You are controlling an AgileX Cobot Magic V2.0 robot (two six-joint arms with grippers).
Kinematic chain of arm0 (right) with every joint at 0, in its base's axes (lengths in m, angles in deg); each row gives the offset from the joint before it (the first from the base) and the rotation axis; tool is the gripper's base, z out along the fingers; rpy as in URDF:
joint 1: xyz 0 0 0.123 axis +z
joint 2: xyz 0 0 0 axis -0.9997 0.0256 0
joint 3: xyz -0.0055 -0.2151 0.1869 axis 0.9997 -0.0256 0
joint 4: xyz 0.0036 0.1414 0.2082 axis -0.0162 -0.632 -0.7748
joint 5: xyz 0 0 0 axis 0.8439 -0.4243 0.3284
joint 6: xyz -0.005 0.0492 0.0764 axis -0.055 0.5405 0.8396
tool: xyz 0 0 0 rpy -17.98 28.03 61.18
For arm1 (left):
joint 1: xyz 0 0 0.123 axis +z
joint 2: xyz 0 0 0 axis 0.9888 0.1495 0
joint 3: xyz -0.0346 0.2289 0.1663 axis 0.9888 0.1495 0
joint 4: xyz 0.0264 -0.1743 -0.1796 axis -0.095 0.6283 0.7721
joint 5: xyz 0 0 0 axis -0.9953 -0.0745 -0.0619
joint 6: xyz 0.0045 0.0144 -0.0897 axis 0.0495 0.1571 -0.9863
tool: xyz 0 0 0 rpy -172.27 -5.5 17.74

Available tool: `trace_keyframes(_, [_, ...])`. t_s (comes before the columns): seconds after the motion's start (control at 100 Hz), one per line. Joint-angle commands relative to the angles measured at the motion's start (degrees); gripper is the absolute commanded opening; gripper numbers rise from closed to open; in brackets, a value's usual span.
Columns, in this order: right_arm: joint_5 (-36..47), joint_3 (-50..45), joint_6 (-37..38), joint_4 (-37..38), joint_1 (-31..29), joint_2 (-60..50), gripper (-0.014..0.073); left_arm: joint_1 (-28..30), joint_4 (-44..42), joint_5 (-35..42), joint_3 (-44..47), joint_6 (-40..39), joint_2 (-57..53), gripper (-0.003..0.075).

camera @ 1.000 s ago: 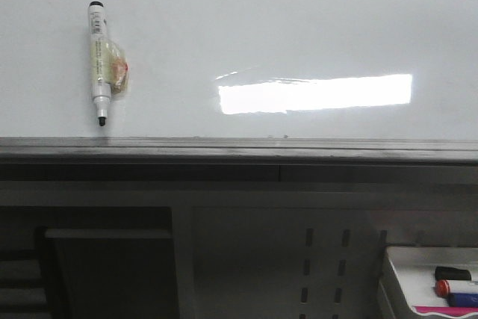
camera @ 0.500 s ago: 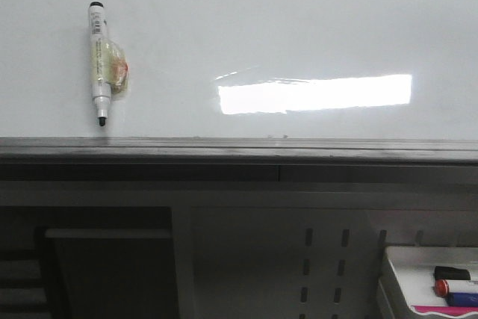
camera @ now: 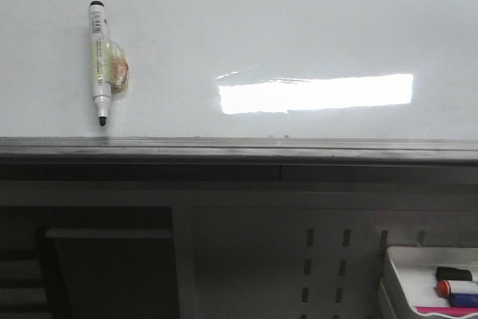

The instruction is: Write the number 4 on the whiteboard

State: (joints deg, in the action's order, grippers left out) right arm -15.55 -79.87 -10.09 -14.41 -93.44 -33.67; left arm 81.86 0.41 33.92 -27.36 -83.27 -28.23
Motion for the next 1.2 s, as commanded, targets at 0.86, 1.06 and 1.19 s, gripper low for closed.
trace_keyframes(0.86, [-11.0,16.0,0.4,-17.2,-0.4,3.8,-0.0064,-0.2,-1.7,-5.2,-16.9,-0.1,5.8,-0.002])
trace_keyframes(1.06, [-20.3,22.9,0.4,-19.0,-0.4,10.5,-0.0064,-0.4,-1.7,-5.3,-19.9,0.1,11.3,0.0116])
trace_keyframes(1.19, [-20.9,23.3,0.4,-19.3,-0.4,11.6,-0.0064,-0.4,-0.6,-0.9,-19.9,0.1,14.0,0.0418])
